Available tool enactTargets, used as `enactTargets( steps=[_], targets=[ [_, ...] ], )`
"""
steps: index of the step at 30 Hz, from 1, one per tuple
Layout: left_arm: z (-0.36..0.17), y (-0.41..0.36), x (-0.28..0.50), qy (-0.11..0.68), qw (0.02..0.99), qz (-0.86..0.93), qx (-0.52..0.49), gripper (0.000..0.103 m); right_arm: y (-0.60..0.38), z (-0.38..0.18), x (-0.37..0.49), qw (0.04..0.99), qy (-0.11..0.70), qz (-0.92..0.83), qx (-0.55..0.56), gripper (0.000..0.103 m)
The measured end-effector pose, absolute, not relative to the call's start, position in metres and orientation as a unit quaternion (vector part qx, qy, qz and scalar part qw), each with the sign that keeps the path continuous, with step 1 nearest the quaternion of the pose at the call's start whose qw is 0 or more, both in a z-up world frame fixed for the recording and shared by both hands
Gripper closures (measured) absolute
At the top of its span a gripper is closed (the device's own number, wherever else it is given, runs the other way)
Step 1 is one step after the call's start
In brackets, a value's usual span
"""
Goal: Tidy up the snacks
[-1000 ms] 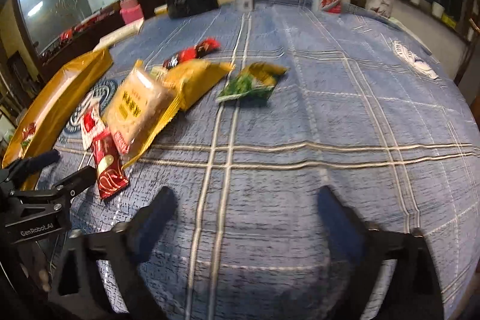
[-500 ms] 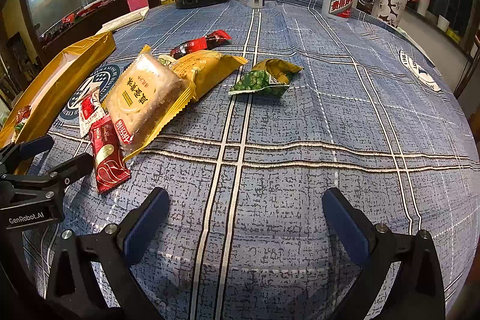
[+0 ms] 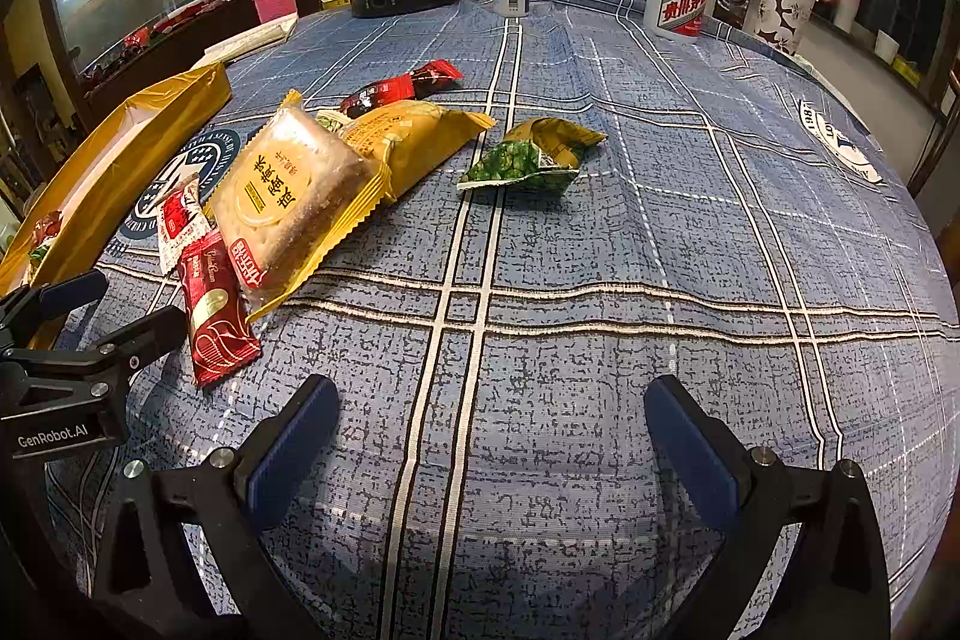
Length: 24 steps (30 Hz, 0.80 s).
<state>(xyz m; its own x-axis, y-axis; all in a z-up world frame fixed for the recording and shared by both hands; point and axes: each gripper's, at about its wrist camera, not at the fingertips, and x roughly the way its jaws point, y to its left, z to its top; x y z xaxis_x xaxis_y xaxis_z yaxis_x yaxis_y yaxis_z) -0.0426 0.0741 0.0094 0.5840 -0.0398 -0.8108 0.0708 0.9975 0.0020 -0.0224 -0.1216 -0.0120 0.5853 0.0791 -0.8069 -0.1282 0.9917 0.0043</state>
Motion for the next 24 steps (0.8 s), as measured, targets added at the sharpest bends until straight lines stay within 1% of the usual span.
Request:
enactTargets(
  steps=[24],
  targets=[
    [0.0094, 0.074, -0.0426, 0.456, 0.889, -0.032, 0.017, 0.0, -0.1213, -0.0127, -0.0227, 0.89, 0.451, 0.058, -0.027, 0.001]
  ],
)
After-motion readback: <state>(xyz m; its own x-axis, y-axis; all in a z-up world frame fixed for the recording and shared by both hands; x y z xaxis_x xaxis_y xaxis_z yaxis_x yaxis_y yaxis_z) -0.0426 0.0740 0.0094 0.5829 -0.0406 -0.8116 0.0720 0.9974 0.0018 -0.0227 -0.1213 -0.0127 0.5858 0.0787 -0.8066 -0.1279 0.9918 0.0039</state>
